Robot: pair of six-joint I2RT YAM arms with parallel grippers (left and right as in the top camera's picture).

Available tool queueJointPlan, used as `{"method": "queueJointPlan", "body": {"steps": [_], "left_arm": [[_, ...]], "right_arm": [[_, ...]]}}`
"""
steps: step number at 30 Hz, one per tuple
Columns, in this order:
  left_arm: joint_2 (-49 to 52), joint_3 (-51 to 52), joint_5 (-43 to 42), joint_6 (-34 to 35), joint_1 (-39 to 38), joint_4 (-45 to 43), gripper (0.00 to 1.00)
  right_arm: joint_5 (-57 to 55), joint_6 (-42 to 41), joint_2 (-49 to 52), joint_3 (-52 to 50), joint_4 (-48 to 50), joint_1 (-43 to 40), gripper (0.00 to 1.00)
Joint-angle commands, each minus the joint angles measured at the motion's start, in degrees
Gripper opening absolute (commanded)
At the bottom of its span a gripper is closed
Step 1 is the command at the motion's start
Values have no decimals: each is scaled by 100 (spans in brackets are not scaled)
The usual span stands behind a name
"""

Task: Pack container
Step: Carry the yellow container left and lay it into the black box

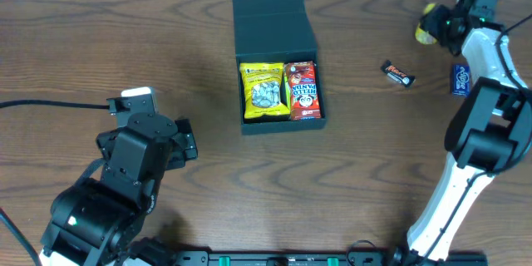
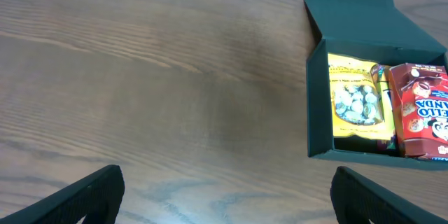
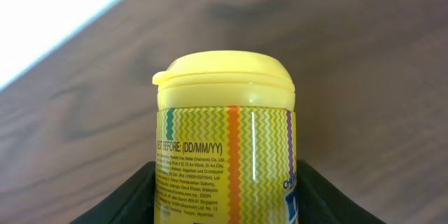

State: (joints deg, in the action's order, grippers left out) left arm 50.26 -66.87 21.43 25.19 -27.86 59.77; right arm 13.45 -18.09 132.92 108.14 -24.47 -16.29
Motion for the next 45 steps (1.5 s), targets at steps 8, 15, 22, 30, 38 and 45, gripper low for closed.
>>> {"method": "queueJointPlan", "body": {"steps": [8, 15, 22, 30, 38, 45], "left_arm": [[-4, -48, 103, -79, 15, 4, 95], [-4, -48, 103, -79, 15, 2, 95], [-4, -48, 103, -79, 15, 4, 95], [-4, -48, 103, -79, 15, 4, 95], [-4, -48, 103, -79, 15, 4, 95], [-4, -48, 103, -79, 15, 4, 95]], "right_arm": [[953, 1327, -1703, 90, -468, 1165, 1], [1102, 2094, -2035, 90, -929, 2411, 1], [1071, 4166, -2031, 87, -1416, 3683, 1], [728, 6308, -1928, 79, -2155, 4358, 1], [732, 6806, -1429, 59, -2229, 4306, 1], [468, 7112, -890, 59, -2293, 4295, 1]]}}
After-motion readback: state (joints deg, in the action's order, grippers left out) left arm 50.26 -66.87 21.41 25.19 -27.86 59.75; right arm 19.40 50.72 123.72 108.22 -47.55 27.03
